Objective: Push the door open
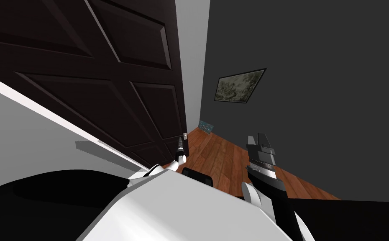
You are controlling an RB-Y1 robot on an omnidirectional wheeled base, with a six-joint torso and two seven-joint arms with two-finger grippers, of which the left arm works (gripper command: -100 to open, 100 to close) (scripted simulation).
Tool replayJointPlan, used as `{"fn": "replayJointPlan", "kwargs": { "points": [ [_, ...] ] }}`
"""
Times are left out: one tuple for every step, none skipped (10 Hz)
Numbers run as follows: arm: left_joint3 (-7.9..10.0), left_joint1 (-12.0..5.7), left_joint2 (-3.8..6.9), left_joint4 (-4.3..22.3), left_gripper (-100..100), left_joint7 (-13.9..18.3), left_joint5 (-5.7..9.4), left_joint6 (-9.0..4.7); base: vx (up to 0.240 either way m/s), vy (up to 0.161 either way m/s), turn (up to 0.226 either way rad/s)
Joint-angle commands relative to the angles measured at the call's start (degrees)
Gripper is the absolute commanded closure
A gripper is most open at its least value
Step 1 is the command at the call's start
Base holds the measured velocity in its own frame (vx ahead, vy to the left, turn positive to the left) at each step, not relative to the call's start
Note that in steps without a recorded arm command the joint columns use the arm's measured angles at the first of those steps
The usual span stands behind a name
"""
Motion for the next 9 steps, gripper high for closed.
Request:
{"fn": "replayJointPlan", "kwargs": {
  "points": [
    [-1.91, -0.33, -0.37, 0.5, -100, -0.9, 2.39, -1.22, -0.045, 0.005, 0.005],
    [-3.03, -0.46, -0.71, 0.7, -100, -1.5, 3.83, -1.86, -0.049, 0.001, 0.002],
    [-4.14, -0.58, -1.09, 0.9, -100, -2.1, 5.25, -2.48, -0.061, -0.007, 0.002],
    [-5.18, -0.71, -1.54, 1.0, -100, -2.6, 6.58, -3.07, -0.056, -0.011, 0.000],
    [-6.19, -0.82, -2.01, 1.1, -100, -3.1, 7.87, -3.63, -0.059, -0.022, -0.003],
    [-7.13, -0.93, -2.52, 1.3, -100, -3.6, 9.08, -4.17, -0.064, -0.031, -0.002],
    [-7.97, -1.03, -3.04, 1.4, -100, -4.0, 10.15, -4.64, -0.055, -0.043, -0.005],
    [-8.76, -1.12, -3.55, 1.5, -100, -4.5, 11.16, -5.08, -0.056, -0.056, -0.008],
    [-9.95, -1.26, -4.48, 1.7, -100, -5.1, 12.69, -5.76, -0.064, -0.104, -0.021]
  ]
}}
